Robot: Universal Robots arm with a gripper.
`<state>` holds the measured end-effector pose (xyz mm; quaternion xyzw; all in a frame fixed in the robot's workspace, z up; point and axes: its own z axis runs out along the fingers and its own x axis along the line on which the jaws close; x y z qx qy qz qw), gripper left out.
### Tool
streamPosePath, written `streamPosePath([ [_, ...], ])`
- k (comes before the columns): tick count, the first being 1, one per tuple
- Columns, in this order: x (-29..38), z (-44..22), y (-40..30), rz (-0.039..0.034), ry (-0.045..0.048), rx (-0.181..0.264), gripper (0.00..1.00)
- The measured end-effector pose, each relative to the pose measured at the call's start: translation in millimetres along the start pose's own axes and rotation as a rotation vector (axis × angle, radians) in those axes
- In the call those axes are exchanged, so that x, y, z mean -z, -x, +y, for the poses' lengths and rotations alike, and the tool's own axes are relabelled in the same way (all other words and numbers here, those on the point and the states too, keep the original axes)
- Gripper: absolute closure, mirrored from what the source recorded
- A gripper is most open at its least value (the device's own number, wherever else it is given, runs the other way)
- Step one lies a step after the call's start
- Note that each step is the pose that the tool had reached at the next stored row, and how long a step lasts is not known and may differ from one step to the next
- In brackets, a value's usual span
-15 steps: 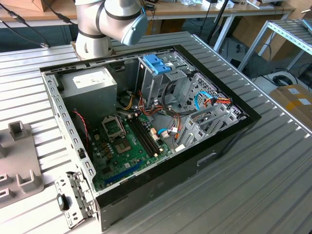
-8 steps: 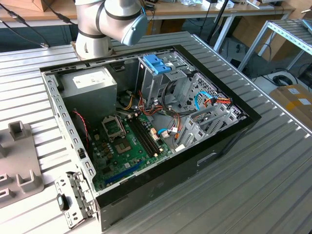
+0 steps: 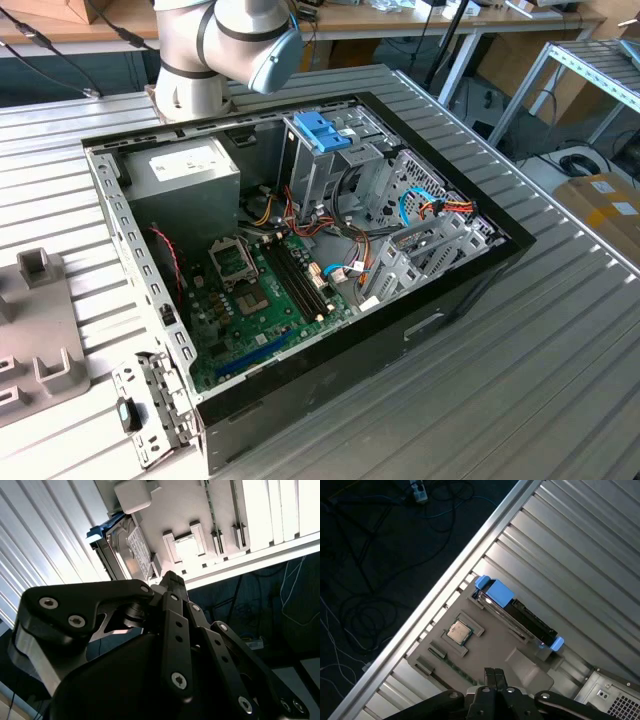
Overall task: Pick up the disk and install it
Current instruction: 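Pick up the disk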
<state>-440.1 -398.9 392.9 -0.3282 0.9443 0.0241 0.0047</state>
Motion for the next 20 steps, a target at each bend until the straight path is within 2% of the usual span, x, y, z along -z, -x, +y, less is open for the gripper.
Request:
streamPosePath([
  [20,0.0,0.0,0.0,0.0033,0.0019,0.077,0.89],
])
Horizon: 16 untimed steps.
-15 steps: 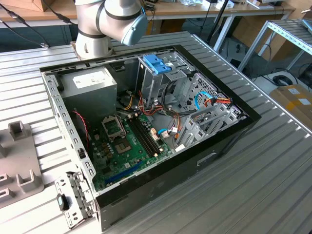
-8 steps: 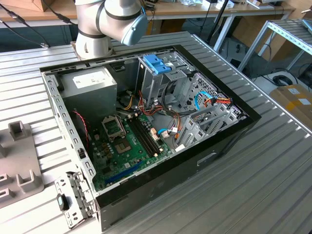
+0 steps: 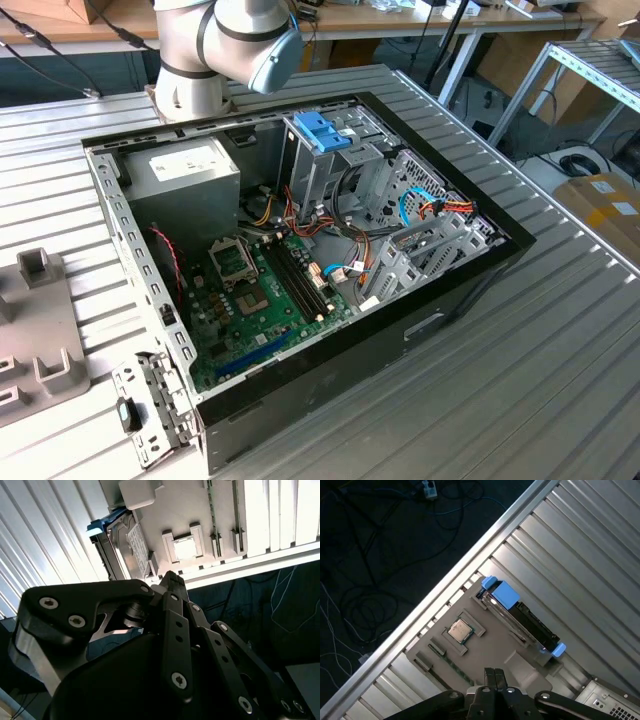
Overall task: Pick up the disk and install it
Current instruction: 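Pick up the disk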
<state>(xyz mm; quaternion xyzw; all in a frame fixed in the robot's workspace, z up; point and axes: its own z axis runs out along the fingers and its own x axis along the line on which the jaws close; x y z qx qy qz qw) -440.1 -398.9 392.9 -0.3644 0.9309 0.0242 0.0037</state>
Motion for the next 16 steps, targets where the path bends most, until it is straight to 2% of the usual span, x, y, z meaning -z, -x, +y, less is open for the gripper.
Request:
streamPosePath([
  [16,0.0,0.0,0.0,0.0023,0.0013,0.055,0.89],
])
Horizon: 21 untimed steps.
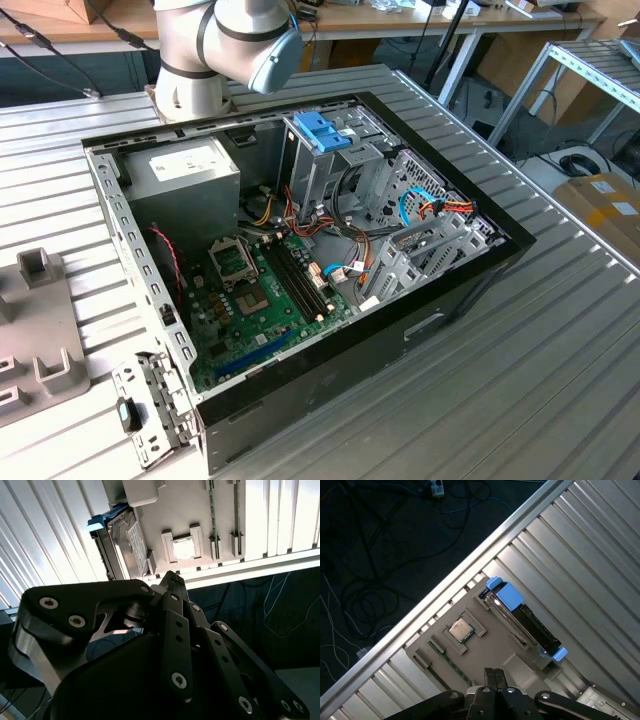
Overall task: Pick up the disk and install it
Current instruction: 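Pick up the disk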
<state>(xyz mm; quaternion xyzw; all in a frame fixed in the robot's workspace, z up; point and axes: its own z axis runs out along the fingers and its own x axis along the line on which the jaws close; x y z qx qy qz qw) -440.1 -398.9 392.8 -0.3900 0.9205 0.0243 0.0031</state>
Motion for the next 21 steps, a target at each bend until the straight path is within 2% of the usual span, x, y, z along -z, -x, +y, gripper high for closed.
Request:
streamPosePath([
  [21,0.0,0.0,0.0,0.0034,0.0020,0.080,0.89],
])
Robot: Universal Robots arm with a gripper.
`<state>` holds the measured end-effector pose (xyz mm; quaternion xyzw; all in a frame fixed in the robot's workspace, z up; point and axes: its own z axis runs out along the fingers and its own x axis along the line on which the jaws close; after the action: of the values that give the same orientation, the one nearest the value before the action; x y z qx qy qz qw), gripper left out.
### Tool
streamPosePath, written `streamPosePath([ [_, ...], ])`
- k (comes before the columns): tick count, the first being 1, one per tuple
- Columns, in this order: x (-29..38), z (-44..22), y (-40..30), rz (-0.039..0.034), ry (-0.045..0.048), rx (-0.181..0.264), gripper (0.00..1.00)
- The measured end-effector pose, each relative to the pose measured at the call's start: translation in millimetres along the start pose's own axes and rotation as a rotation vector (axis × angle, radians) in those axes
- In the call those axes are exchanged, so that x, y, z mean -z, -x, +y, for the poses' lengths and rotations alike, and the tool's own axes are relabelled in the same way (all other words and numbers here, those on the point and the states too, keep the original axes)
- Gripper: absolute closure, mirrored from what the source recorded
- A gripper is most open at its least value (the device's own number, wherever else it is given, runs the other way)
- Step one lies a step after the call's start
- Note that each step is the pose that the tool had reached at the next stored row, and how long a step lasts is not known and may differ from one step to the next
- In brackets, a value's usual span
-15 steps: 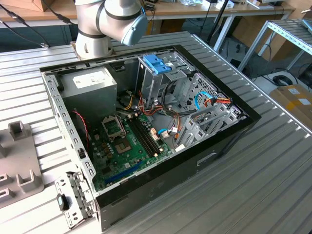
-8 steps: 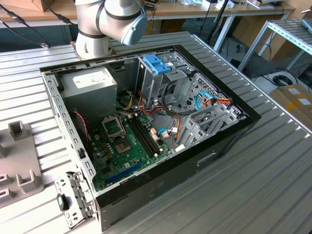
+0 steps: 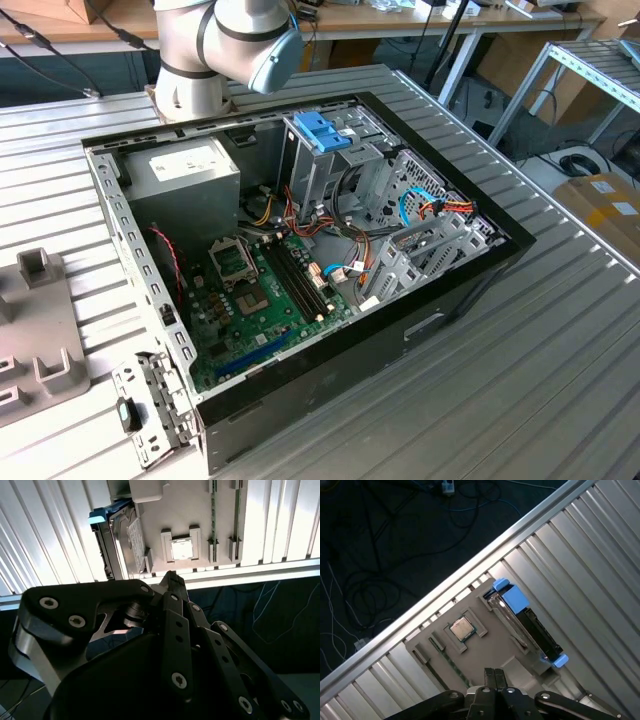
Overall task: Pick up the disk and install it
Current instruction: 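Pick up the disk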
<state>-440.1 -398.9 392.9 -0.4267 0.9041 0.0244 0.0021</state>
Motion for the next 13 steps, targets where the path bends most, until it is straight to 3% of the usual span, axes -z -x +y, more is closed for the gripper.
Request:
streamPosePath([
  [13,0.0,0.0,0.0,0.0022,0.0013,0.052,0.89],
])
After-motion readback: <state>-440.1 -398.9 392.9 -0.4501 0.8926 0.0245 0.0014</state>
